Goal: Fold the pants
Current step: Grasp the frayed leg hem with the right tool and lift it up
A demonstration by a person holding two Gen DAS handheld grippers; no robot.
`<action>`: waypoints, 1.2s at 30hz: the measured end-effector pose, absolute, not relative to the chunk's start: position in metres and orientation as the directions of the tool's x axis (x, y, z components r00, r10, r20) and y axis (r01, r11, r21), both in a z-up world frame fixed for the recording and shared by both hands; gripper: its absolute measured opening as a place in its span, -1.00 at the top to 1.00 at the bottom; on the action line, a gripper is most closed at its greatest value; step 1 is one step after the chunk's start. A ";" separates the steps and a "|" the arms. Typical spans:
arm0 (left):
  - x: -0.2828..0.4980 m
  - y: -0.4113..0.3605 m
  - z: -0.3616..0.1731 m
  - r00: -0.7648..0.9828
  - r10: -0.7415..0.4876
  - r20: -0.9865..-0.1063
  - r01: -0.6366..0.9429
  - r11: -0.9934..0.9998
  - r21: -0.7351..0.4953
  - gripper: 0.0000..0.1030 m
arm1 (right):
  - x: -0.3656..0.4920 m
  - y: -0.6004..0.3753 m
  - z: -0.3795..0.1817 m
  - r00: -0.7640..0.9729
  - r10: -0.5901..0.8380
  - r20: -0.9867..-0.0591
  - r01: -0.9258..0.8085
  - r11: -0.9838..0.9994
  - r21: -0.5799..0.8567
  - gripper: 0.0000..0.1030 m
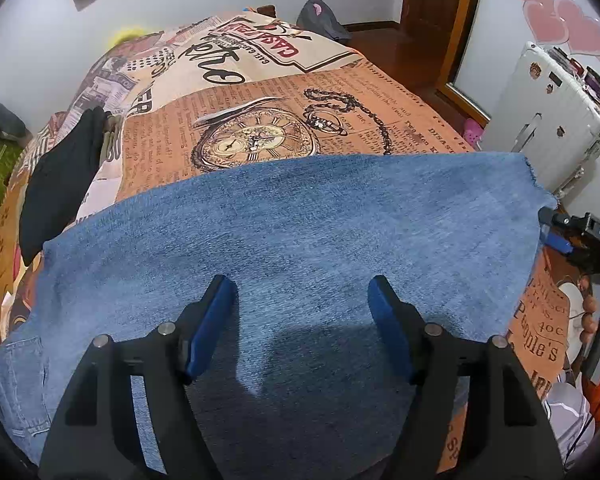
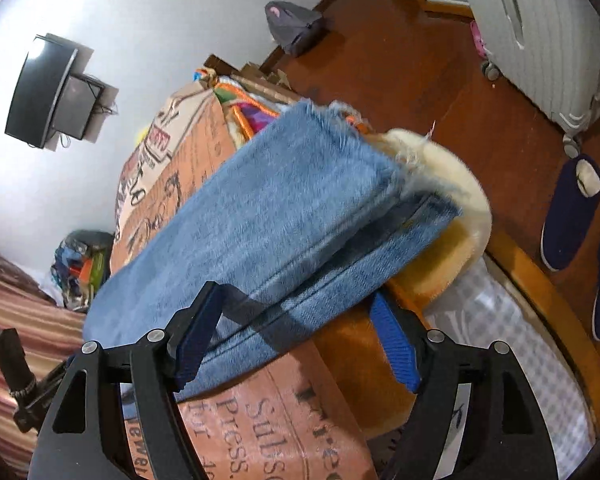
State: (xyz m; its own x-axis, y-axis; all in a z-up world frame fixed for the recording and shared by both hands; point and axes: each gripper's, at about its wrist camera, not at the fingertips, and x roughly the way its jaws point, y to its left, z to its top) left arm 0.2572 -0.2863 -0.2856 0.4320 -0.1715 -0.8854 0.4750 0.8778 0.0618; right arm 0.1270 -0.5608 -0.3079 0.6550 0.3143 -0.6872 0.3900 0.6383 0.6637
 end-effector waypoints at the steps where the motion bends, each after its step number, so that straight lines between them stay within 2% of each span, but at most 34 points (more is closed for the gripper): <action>1: 0.258 -0.287 -0.286 0.433 -0.171 -0.885 0.475 0.878 0.062 -0.37 | 0.128 -0.562 -0.306 0.659 0.308 -0.686 0.387 0.643 0.661 -0.41; 9: 0.255 -0.292 -0.288 0.450 -0.162 -0.878 0.478 0.874 0.084 -0.41 | 0.147 -0.564 -0.310 0.659 0.293 -0.693 0.401 0.642 0.654 -0.42; 11: 0.255 -0.292 -0.288 0.446 -0.164 -0.880 0.479 0.874 0.080 -0.41 | 0.152 -0.563 -0.309 0.658 0.271 -0.702 0.403 0.661 0.633 -0.37; 14: 0.255 -0.292 -0.288 0.445 -0.167 -0.880 0.483 0.872 0.079 -0.41 | 0.157 -0.564 -0.309 0.657 0.252 -0.710 0.404 0.678 0.615 -0.16; 15: 0.254 -0.292 -0.288 0.447 -0.168 -0.879 0.484 0.871 0.080 -0.41 | 0.155 -0.566 -0.308 0.665 0.239 -0.708 0.406 0.680 0.611 0.03; 16: 0.254 -0.292 -0.288 0.449 -0.169 -0.878 0.485 0.871 0.080 -0.41 | 0.155 -0.568 -0.306 0.671 0.229 -0.705 0.406 0.683 0.608 0.12; 18: 0.254 -0.292 -0.287 0.449 -0.173 -0.877 0.487 0.870 0.078 -0.41 | 0.152 -0.572 -0.301 0.683 0.206 -0.700 0.406 0.690 0.599 0.49; 20: 0.254 -0.290 -0.286 0.446 -0.183 -0.876 0.491 0.869 0.069 -0.41 | 0.149 -0.573 -0.293 0.704 0.191 -0.684 0.389 0.702 0.596 0.60; 24: 0.255 -0.285 -0.282 0.423 -0.226 -0.877 0.502 0.865 0.019 -0.41 | 0.149 -0.563 -0.266 0.729 0.135 -0.671 0.352 0.767 0.536 0.68; 28: 0.256 -0.272 -0.270 0.407 -0.286 -0.867 0.495 0.867 -0.053 -0.40 | 0.151 -0.556 -0.229 0.775 0.123 -0.620 0.289 0.804 0.520 0.74; 36: 0.240 -0.231 -0.235 0.513 -0.305 -0.803 0.471 0.882 -0.034 -0.40 | 0.167 -0.503 -0.138 0.855 0.145 -0.497 0.094 0.900 0.425 0.81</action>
